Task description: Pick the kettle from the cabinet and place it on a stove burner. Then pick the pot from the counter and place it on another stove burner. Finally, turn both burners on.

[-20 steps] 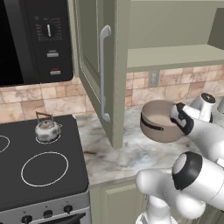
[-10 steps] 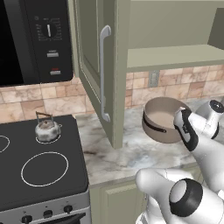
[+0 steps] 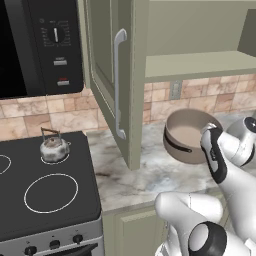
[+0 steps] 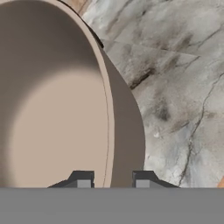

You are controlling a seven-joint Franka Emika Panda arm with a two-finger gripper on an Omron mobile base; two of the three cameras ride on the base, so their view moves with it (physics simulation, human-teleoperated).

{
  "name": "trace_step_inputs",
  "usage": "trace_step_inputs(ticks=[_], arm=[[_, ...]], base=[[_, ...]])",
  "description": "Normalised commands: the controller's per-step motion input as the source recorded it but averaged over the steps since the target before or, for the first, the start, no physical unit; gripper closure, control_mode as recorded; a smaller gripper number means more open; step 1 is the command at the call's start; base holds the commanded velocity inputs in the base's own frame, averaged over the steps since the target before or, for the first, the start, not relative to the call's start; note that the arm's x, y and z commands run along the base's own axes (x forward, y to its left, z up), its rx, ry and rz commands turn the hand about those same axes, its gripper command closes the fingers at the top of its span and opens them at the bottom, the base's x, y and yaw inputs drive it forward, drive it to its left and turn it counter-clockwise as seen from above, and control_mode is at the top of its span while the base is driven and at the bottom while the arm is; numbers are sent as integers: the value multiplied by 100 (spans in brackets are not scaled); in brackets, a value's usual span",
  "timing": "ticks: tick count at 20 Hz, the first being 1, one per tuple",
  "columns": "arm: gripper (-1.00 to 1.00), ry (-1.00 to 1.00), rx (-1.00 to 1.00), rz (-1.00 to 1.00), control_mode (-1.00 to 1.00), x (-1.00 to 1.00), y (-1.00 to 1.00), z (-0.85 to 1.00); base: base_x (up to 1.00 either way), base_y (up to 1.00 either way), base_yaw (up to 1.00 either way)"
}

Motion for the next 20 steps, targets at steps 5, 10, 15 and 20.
trace_step_inputs(ticks=[5, 10, 15, 20], arm=[[100, 0, 0, 0, -100, -2, 0, 31], [100, 0, 0, 0, -100, -7, 0, 33], [100, 0, 0, 0, -100, -10, 0, 18], [100, 0, 0, 0, -100, -16, 0, 4]], base=[[0, 0, 0], [0, 0, 0], [0, 0, 0], [0, 0, 0]])
